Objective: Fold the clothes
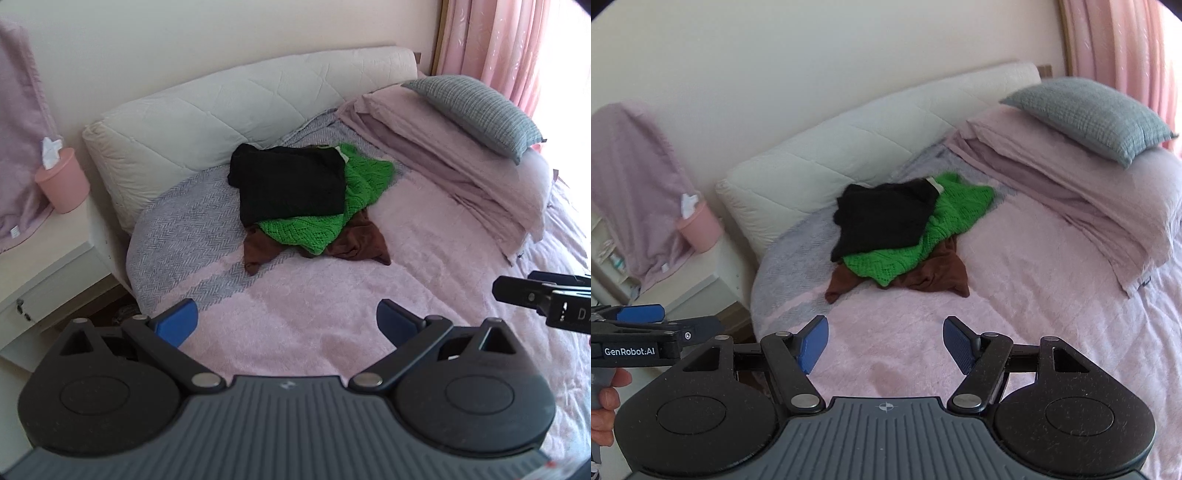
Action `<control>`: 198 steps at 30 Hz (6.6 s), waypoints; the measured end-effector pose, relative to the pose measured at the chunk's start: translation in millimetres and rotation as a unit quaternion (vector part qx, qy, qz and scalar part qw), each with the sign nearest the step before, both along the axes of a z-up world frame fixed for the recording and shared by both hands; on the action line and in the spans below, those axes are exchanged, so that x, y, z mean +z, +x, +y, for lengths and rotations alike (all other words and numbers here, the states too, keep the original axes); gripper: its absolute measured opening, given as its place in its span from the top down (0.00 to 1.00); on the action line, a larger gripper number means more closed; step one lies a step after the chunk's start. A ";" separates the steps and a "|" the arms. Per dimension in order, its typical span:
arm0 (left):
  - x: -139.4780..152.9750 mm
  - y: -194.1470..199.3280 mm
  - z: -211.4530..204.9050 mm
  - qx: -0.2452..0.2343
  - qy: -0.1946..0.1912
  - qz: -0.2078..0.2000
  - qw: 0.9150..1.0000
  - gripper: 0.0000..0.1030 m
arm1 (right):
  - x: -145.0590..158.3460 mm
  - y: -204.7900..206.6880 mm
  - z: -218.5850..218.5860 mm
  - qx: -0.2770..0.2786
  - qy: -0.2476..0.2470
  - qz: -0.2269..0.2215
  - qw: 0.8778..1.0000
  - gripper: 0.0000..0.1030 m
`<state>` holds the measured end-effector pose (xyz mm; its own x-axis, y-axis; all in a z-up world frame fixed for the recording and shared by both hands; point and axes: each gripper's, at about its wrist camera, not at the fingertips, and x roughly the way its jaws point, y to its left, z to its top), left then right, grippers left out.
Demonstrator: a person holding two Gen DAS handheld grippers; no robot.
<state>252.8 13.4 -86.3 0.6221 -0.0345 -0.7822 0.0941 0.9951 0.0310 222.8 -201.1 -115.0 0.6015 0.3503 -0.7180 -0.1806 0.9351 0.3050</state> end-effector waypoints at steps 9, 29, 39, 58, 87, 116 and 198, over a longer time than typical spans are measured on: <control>-44.5 130.0 49.8 -0.020 -0.007 0.019 1.000 0.02 | -40.2 100.8 44.5 -0.051 0.005 0.030 0.998 0.36; -179.7 373.0 76.6 -0.060 -0.014 0.059 0.996 0.19 | -185.0 318.7 100.1 -0.087 0.005 0.058 0.995 0.36; -235.3 448.9 70.5 -0.077 -0.031 0.064 0.994 0.19 | -243.2 383.1 107.6 -0.095 -0.010 0.062 0.993 0.36; -243.6 464.5 58.6 -0.086 -0.082 0.038 0.992 0.97 | -222.9 368.0 114.1 -0.071 0.015 -0.049 0.996 0.95; 121.4 26.6 -177.8 -0.472 -0.226 -0.146 0.840 0.97 | 162.9 -136.9 -56.8 -0.281 0.021 -0.432 0.857 0.95; -42.1 -257.4 -193.3 -0.598 0.061 0.098 0.793 0.60 | -14.9 -496.7 -75.8 -0.574 0.018 0.149 0.805 0.34; -213.5 -207.3 -359.4 -0.595 0.040 -0.078 0.799 0.90 | -248.0 -497.5 -277.7 -0.281 -0.251 0.093 0.922 0.34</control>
